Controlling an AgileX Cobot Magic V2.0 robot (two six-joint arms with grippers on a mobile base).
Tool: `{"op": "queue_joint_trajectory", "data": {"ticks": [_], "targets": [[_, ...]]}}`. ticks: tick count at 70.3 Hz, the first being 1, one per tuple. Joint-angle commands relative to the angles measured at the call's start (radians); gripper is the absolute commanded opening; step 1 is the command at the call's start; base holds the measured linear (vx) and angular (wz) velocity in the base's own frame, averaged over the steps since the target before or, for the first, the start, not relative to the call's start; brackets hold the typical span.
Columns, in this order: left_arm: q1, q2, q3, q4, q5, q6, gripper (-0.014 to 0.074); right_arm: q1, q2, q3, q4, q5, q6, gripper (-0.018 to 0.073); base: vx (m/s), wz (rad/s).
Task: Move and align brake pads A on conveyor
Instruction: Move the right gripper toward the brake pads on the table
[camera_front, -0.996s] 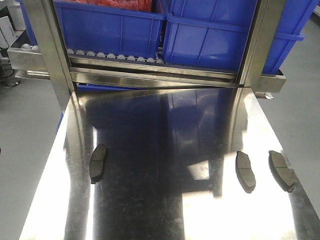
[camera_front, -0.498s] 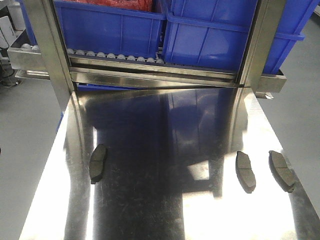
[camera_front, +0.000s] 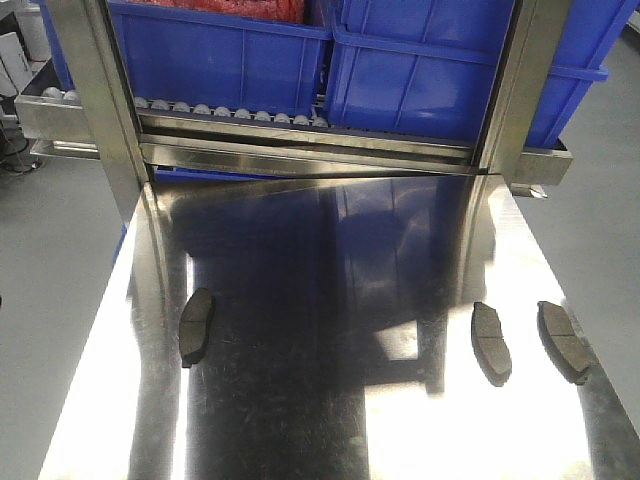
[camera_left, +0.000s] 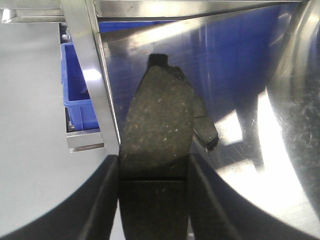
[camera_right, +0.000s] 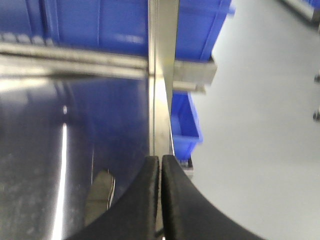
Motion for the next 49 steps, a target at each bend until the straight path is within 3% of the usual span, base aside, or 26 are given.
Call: {"op": "queue_joint_trajectory", "data": {"ticks": [1, 7, 15, 25, 35, 49], "targets": [[-0.009, 0.000, -0.030, -0.019, -0.090, -0.003, 0.0146, 0.003, 0.030, -0.040, -0.013, -0.059, -0.015, 0.0103, 0.00, 0.00], [-0.009, 0.000, -0.030, -0.019, -0.090, -0.003, 0.0146, 0.003, 0.032, -0.040, -0.013, -0.067, -0.015, 0.0247, 0.00, 0.00], [-0.009, 0.000, -0.030, -0.019, -0.090, -0.003, 0.0146, 0.003, 0.032, -0.040, -0.013, -0.069, -0.015, 0.0524, 0.00, 0.00], [-0.009, 0.000, -0.030, -0.019, -0.090, -0.003, 0.0146, 0.003, 0.032, -0.040, -0.006, -0.080, -0.013, 0.0731, 0.00, 0.00], [-0.009, 0.000, -0.030, -0.019, -0.090, -0.003, 0.0146, 0.002, 0.091, -0.056, -0.028, -0.029, 0.039, 0.0717, 0.00, 0.00], [-0.009, 0.000, -0.030, -0.019, -0.090, -0.003, 0.0146, 0.002, 0.381, -0.194, -0.062, 0.178, 0.080, 0.0688, 0.00, 0.00]]}}
